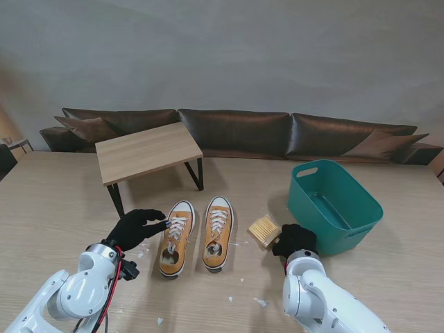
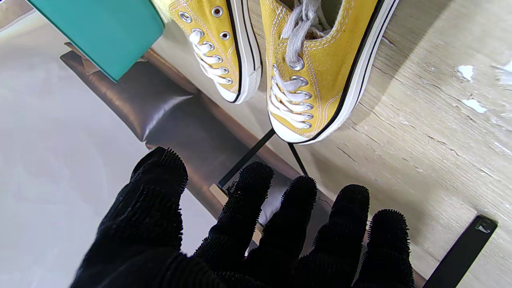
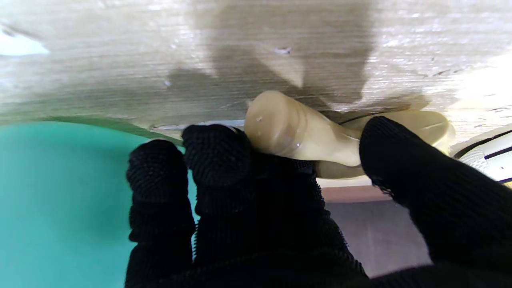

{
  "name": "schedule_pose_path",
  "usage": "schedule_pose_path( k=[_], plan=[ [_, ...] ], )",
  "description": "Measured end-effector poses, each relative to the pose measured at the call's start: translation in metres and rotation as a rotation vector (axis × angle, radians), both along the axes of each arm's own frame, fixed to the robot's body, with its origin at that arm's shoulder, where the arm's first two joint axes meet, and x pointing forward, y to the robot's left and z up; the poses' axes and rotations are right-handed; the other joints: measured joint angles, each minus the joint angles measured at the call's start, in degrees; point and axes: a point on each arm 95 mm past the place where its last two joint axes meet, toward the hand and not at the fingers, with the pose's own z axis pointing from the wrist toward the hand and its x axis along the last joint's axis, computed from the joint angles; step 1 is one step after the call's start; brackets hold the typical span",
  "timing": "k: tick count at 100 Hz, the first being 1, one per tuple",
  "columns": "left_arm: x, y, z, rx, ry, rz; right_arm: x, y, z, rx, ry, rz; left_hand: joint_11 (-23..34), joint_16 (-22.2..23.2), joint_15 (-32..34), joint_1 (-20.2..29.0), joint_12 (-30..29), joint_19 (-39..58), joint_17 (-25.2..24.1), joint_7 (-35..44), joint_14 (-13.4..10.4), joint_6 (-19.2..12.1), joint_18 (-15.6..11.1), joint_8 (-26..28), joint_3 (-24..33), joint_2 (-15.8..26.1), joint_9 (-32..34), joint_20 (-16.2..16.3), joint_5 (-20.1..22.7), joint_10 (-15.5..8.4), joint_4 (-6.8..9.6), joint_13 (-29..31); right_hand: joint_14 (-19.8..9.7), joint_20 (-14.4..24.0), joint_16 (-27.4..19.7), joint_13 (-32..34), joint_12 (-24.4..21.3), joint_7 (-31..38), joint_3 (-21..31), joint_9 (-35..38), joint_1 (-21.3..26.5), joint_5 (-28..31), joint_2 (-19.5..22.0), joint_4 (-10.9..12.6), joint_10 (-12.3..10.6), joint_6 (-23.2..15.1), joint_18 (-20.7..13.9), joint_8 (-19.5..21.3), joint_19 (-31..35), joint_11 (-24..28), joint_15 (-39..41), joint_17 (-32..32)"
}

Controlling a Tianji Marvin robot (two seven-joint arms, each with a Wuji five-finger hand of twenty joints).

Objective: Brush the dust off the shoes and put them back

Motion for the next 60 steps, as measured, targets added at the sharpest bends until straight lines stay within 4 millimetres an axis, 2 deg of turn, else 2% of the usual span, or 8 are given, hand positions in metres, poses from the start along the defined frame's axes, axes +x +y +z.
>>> schedule_pose_path(
  k=[9, 40, 60],
  plan=[
    [0.000, 0.000, 0.000, 0.000, 0.000, -0.001, -0.001, -0.001, 0.002, -0.001, -0.009, -0.003, 0.00, 0.00, 0.00, 0.00, 0.00, 0.00, 0.00, 0.00, 0.00, 0.00, 0.00, 0.00, 0.00, 0.00, 0.00, 0.00, 0.00, 0.04, 0.00, 0.00, 0.08, 0.00, -0.56, -1.09, -0.69, -1.97, -1.22, -0.67, -0.65, -0.37, 0.00, 0.00, 0.05, -0.07, -0.04, -1.40, -1.23, -0.01, -0.87, 0.00],
    [0.000, 0.000, 0.000, 0.000, 0.001, -0.003, -0.006, -0.004, 0.018, 0.040, -0.061, -0.013, 0.00, 0.00, 0.00, 0.00, 0.00, 0.00, 0.00, 0.00, 0.00, 0.01, 0.00, 0.00, 0.00, 0.00, 0.00, 0.00, 0.01, 0.09, 0.00, 0.00, 1.16, 0.00, -1.13, -2.32, -2.21, -2.06, -5.28, -1.31, -2.12, -0.48, 0.04, 0.00, 0.27, -0.10, -0.03, -1.77, -1.24, -0.11, -2.05, 0.00],
    [0.000, 0.000, 0.000, 0.000, 0.001, -0.003, -0.009, -0.003, 0.021, 0.094, -0.063, -0.028, 0.00, 0.00, 0.00, 0.00, 0.00, 0.00, 0.00, 0.00, 0.00, 0.01, 0.00, 0.00, 0.00, 0.00, 0.00, 0.00, 0.01, 0.10, 0.00, 0.00, 1.41, 0.00, -1.68, -2.30, -2.87, -2.16, -5.25, -1.27, -2.12, -0.48, 0.05, 0.00, 0.42, -0.11, 0.19, -2.15, -1.24, -0.72, -2.75, -0.86]
  ],
)
